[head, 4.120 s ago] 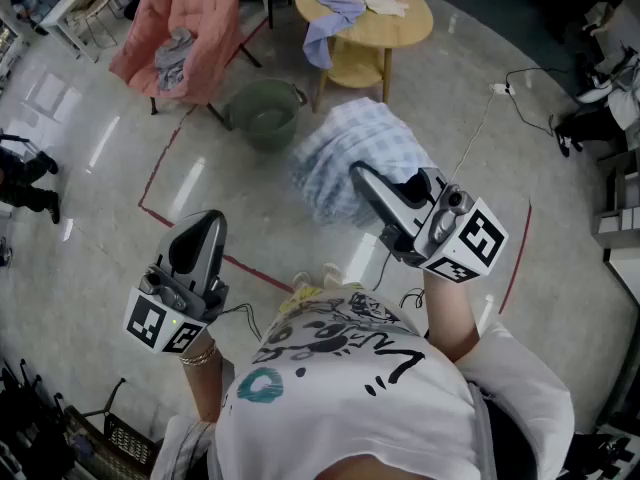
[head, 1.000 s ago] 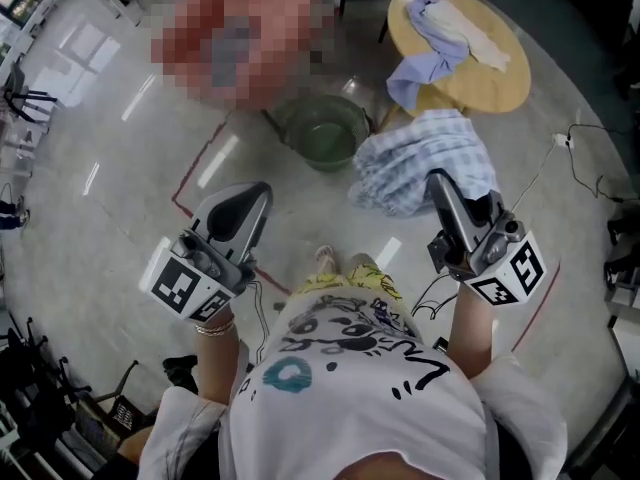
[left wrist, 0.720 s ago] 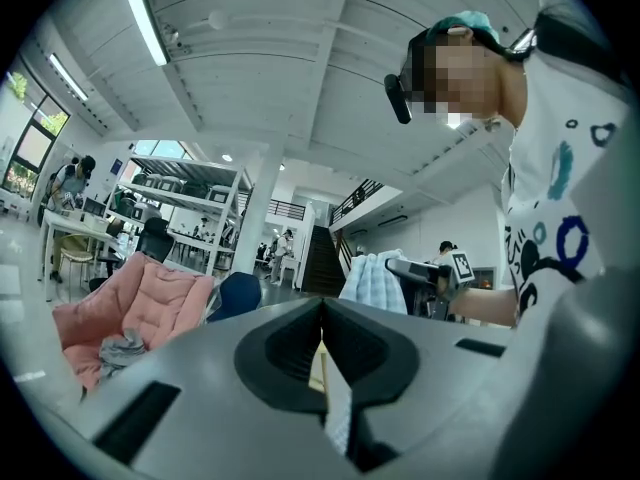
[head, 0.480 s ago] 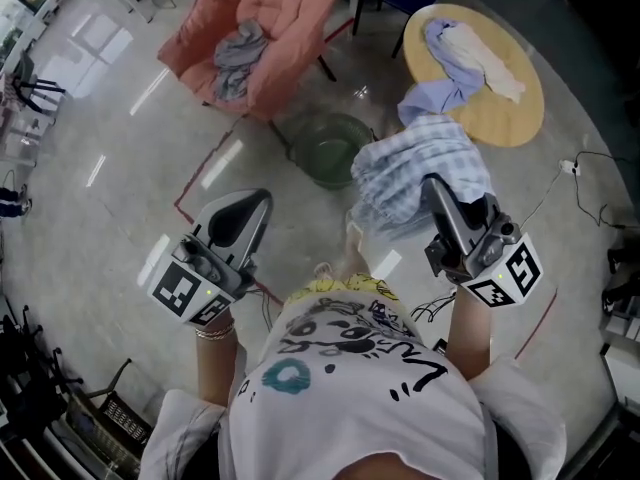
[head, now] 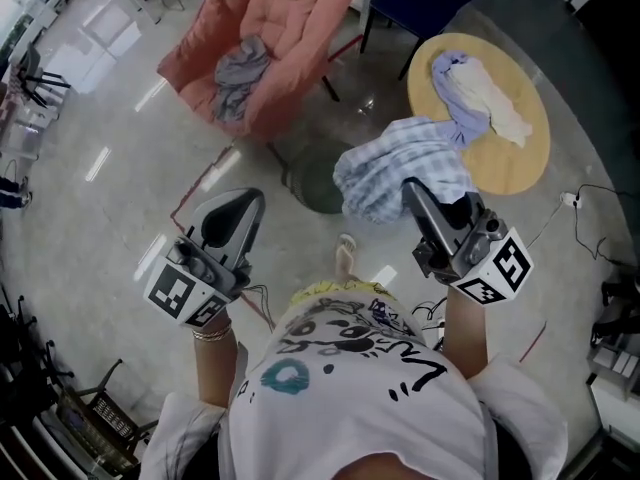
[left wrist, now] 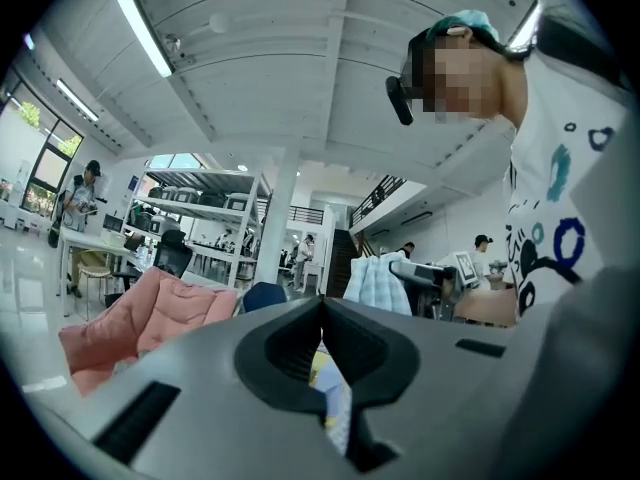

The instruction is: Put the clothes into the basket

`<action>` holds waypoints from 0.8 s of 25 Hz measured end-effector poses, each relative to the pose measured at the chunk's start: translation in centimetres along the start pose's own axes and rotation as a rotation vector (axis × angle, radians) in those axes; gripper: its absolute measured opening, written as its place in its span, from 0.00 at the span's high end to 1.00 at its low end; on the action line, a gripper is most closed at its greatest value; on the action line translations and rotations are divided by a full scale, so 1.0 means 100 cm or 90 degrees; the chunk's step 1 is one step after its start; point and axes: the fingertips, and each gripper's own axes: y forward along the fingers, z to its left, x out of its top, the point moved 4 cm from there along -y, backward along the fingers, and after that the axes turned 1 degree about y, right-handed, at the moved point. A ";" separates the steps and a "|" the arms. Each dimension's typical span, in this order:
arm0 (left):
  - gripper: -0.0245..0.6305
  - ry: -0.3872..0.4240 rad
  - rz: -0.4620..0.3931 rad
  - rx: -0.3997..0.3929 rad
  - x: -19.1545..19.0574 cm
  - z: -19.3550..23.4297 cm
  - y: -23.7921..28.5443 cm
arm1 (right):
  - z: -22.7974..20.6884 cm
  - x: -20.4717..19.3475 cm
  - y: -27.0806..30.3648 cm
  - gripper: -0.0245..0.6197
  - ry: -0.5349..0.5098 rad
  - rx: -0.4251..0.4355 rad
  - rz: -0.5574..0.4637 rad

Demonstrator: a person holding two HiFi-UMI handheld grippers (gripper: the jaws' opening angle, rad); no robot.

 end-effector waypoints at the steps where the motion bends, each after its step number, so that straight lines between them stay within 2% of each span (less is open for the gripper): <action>1: 0.94 -0.001 0.000 0.007 0.001 0.005 0.008 | -0.009 0.003 0.006 0.85 0.001 0.007 0.001; 7: 0.94 0.003 -0.005 0.034 0.010 0.026 0.059 | -0.064 0.021 0.027 0.85 0.005 0.039 0.002; 13: 0.94 -0.002 -0.008 0.049 0.002 0.025 0.056 | -0.069 0.019 0.029 0.85 0.005 0.047 0.002; 20: 0.94 -0.016 -0.004 0.044 0.012 0.070 0.067 | -0.090 0.020 0.072 0.85 0.008 0.041 0.015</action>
